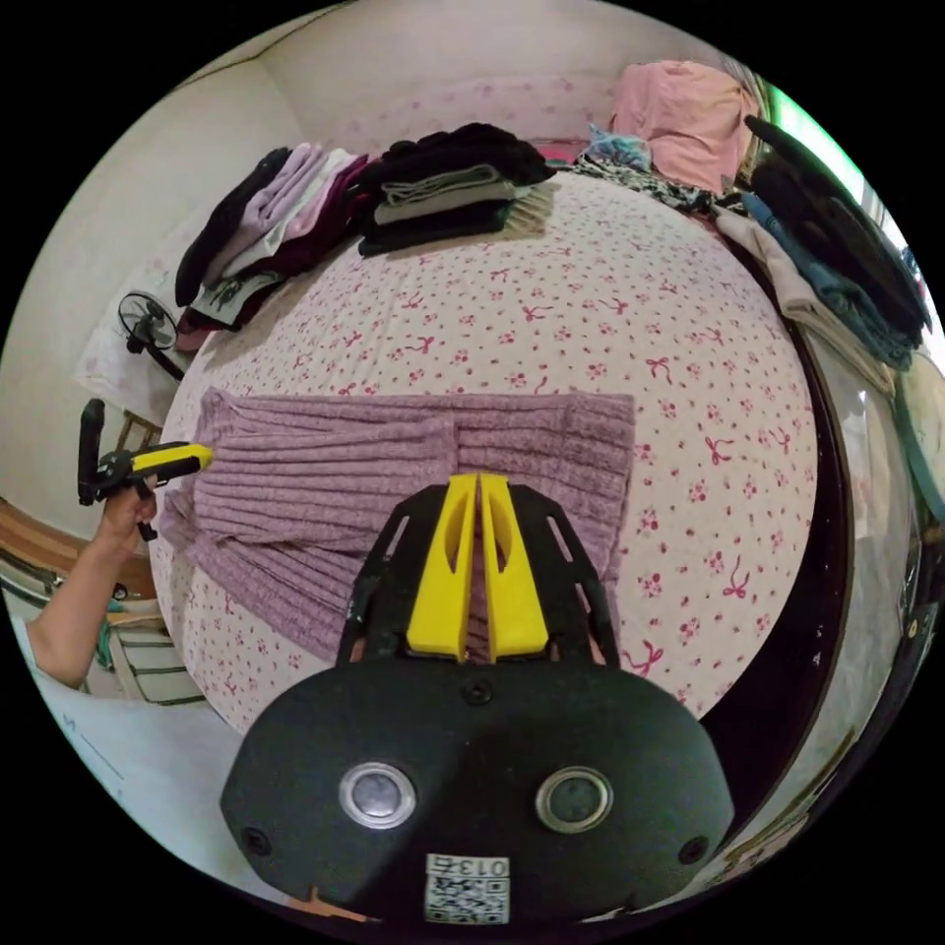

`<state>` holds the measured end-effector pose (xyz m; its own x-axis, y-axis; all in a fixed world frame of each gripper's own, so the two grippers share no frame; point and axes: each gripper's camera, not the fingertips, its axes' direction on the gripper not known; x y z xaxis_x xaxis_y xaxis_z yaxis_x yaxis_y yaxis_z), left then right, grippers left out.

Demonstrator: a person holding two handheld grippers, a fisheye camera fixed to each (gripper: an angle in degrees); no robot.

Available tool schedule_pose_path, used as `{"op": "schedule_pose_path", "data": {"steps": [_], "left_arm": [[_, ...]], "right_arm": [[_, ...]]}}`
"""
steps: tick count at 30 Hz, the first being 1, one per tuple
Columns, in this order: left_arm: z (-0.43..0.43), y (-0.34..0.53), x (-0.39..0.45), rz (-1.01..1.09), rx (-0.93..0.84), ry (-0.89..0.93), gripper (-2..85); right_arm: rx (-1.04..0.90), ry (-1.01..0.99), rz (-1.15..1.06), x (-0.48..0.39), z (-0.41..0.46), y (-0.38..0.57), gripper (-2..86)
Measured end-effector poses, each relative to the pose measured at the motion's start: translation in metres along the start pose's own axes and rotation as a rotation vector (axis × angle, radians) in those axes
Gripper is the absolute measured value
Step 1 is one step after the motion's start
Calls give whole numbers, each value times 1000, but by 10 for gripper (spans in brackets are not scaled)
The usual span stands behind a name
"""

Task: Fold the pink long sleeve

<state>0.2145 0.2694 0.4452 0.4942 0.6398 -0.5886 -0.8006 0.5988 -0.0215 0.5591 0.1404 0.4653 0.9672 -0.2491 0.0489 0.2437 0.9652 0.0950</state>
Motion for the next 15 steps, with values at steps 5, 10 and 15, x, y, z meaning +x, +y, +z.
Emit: {"op": "schedule_pose_path", "data": {"steps": [5, 10, 15], "left_arm": [[-25, 10, 32, 40, 218, -137, -1], [21, -2, 80, 224, 6, -86, -1], [34, 8, 83, 167, 44, -98, -2]], "right_arm": [[135, 169, -96, -23, -31, 24, 2], [42, 264, -154, -37, -5, 35, 2], [65, 284, -191, -45, 8, 48, 1]]}}
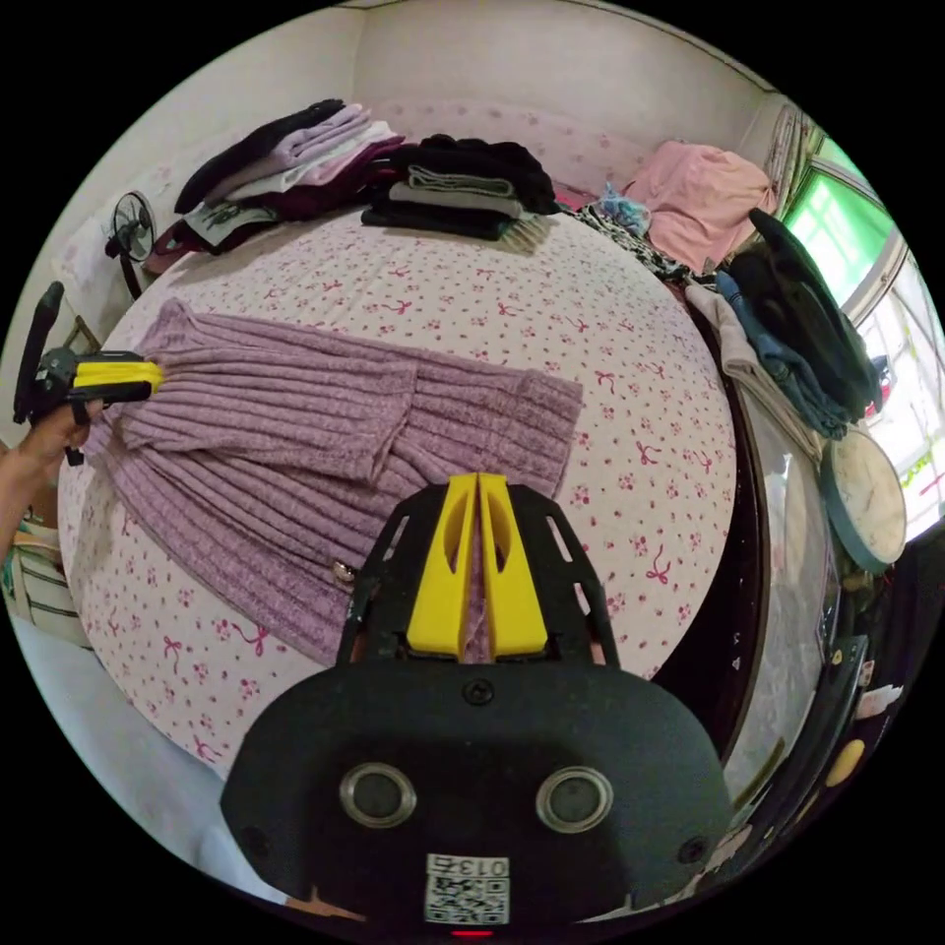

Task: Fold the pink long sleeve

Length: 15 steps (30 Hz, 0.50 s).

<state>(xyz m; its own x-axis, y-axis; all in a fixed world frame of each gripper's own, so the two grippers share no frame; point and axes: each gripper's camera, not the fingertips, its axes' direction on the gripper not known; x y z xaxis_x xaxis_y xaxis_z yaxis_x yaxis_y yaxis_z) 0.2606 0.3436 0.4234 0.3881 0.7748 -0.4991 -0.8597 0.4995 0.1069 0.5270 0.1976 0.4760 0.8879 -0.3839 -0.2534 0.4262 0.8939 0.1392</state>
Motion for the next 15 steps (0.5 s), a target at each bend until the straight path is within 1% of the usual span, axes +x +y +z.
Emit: {"op": "schedule_pose_path", "data": {"steps": [2, 3, 5, 7, 8, 10, 12, 13, 15], "left_arm": [[-2, 2, -3, -23, -1, 17, -3], [-9, 4, -3, -36, 26, -13, -3], [-24, 10, 3, -47, 120, -101, -3], [-33, 13, 16, -26, 189, -109, -3], [-32, 12, 20, -13, 183, -104, -3], [-14, 7, 33, 24, 79, -99, -3], [2, 3, 35, 1, 0, -96, -3], [9, 3, 31, -38, -16, -81, -3], [9, 3, 24, -103, -11, -33, -3]], "right_arm": [[-21, -63, 30, 5, -7, -2, 1], [-9, -70, 38, 6, -12, -2, 1], [124, -30, 30, 0, -36, 2, 2], [171, -34, -7, -13, -47, 2, 2], [181, -62, -48, -24, -49, 3, 2], [184, -53, -108, -44, -46, 3, 2], [169, -35, -139, -60, -39, 4, 2], [134, -57, -168, -67, -31, 3, 2], [-17, -82, -210, -76, -10, -1, 2]]}}
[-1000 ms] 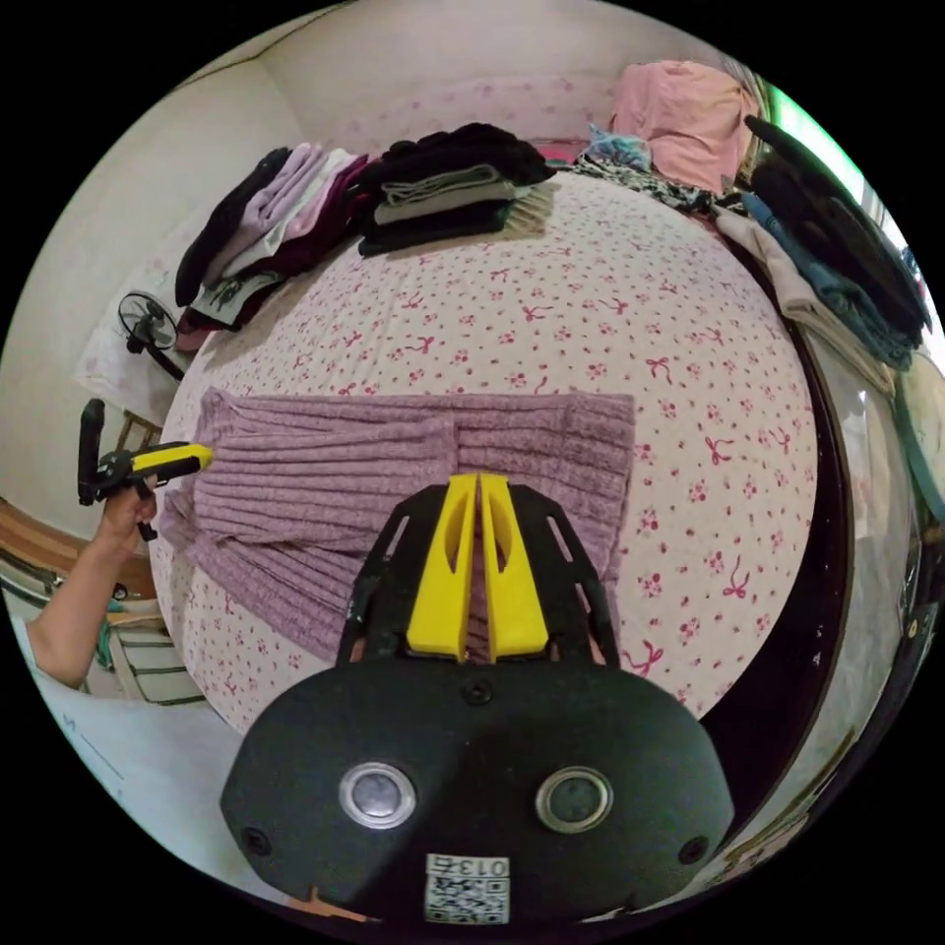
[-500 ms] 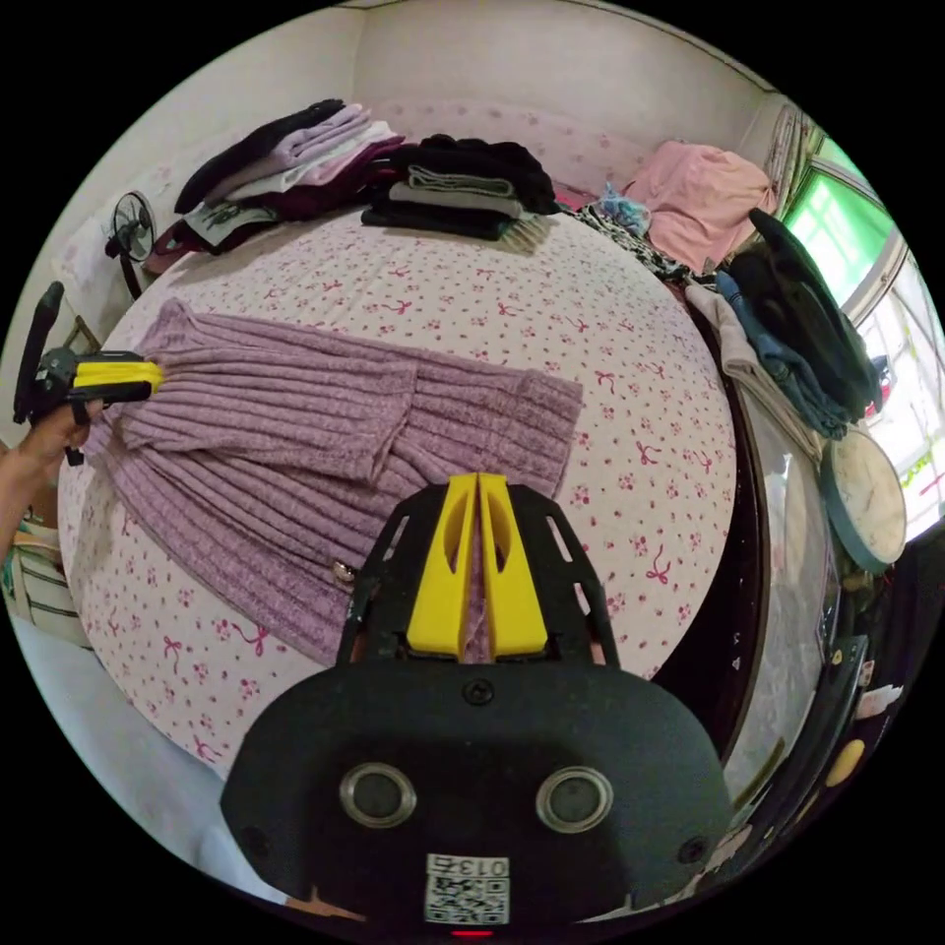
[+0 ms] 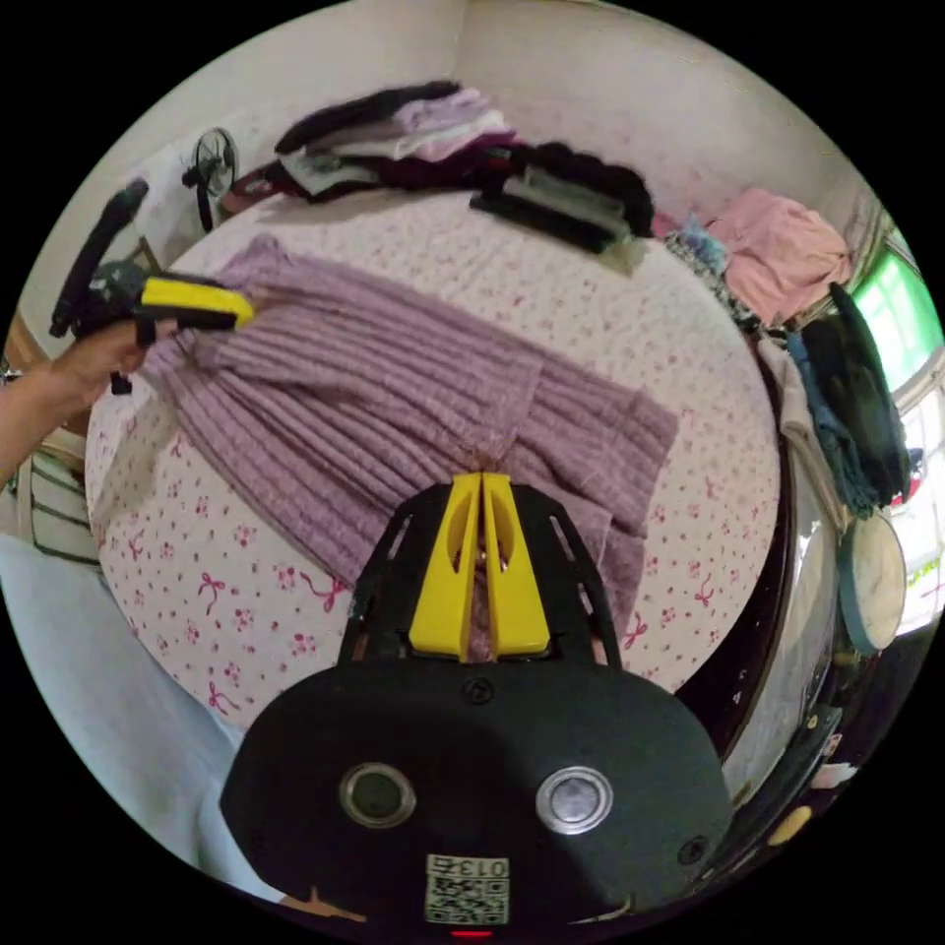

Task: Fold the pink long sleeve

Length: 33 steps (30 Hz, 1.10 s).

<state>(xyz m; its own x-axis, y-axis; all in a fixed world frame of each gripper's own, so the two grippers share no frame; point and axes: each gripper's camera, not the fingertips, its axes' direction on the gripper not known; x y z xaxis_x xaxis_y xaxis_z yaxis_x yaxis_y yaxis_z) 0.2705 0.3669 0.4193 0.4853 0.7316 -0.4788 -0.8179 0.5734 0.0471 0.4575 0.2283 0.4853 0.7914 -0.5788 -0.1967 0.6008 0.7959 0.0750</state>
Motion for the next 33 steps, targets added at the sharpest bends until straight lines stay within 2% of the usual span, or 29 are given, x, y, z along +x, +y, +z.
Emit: {"op": "schedule_pose_path", "data": {"steps": [2, 4, 6, 9, 13, 21, 23, 26, 28, 30, 32, 33], "left_arm": [[-5, -2, -3, -19, -2, 24, -3], [-21, -1, 0, -9, 99, -33, -2], [-22, -6, 1, -2, 114, -49, -2], [-5, -26, 1, 4, 6, -49, -2], [14, -37, -10, -45, -66, -45, -2], [-9, -16, -18, -77, 0, -60, -2], [-19, -5, -22, -90, 33, -68, -2], [-20, 6, -27, -85, 21, -130, -2], [-5, 7, -40, -108, -61, -98, -2], [3, 10, -52, -143, -67, -42, -1], [2, 15, -65, -174, -36, 22, 0], [0, 19, -74, -192, -25, 65, 1]], "right_arm": [[26, -17, 33, 1, -3, -2, 2], [64, -37, 63, 2, -11, -5, 2], [134, -29, 56, -2, -18, -10, 2], [160, -30, 2, -12, -14, -26, 2], [0, -27, -26, -16, 22, -44, 2], [60, -137, 8, -3, 18, -50, 1], [145, -110, 41, -3, 2, -52, 1], [229, -143, 28, -13, -10, -63, 1], [264, -149, -24, -25, -10, -75, 0], [220, -153, -53, -36, 0, -89, 0], [-24, -184, -79, -44, 35, -110, 0], [-32, -186, -75, -44, 38, -112, 0]]}}
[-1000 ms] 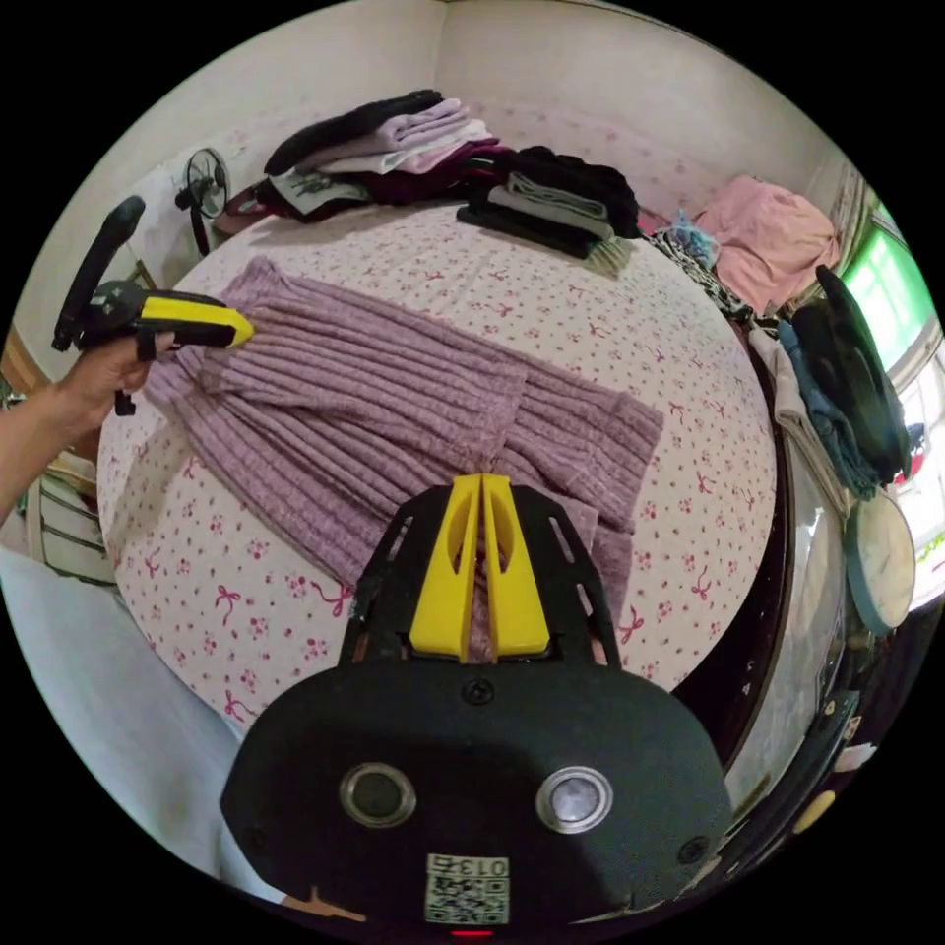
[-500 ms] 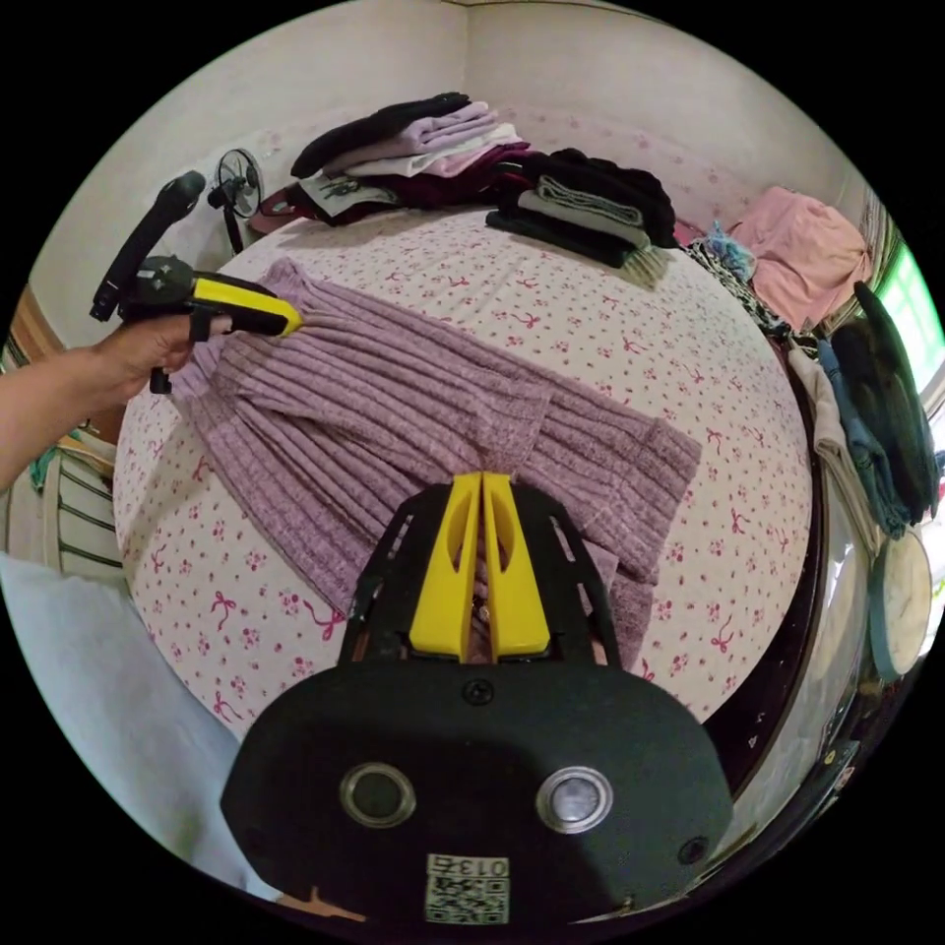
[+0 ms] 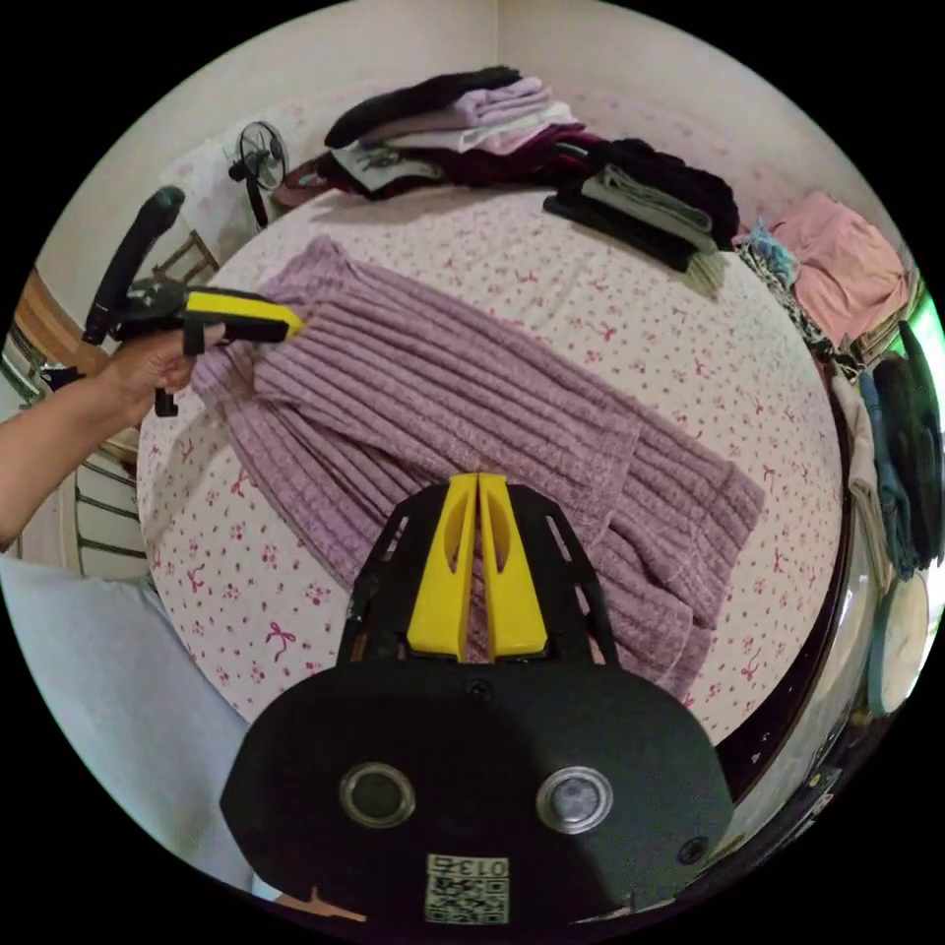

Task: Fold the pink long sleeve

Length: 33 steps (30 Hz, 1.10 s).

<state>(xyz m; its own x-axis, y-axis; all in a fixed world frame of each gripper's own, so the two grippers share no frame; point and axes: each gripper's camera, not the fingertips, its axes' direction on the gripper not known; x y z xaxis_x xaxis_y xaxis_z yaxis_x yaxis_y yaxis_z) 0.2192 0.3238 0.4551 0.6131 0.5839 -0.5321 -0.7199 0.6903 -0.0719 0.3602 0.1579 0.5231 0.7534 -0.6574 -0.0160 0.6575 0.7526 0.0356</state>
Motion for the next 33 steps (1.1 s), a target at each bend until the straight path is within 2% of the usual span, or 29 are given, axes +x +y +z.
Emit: {"op": "schedule_pose_path", "data": {"steps": [3, 6, 11, 13, 19, 23, 28, 30, 33], "left_arm": [[-21, 18, -22, -17, 78, 24, 8], [-45, 54, -55, -129, 155, -11, 35], [-58, 115, -106, -371, 115, -48, 115], [-59, 133, -120, -455, 112, -51, 136], [-37, 135, -134, -489, 74, 65, 146], [-34, 133, -136, -484, 74, 69, 140], [-26, 134, -132, -457, 48, 107, 52], [-25, 137, -134, -463, 78, 186, 35], [-35, 143, -129, -434, 143, 216, 22]], "right_arm": [[117, 14, 22, 6, -18, -11, 2], [271, 32, -34, 3, -39, -36, 9], [217, -222, -284, -29, -25, -133, 49], [212, -239, -368, -49, -17, -166, 62], [120, -295, -574, -110, 14, -258, 75], [6, -273, -619, -134, 40, -291, 85], [-158, -217, -627, -138, 78, -302, 68], [-126, -195, -614, -131, 75, -302, 30], [-128, -272, -570, -107, 63, -306, 16]]}}
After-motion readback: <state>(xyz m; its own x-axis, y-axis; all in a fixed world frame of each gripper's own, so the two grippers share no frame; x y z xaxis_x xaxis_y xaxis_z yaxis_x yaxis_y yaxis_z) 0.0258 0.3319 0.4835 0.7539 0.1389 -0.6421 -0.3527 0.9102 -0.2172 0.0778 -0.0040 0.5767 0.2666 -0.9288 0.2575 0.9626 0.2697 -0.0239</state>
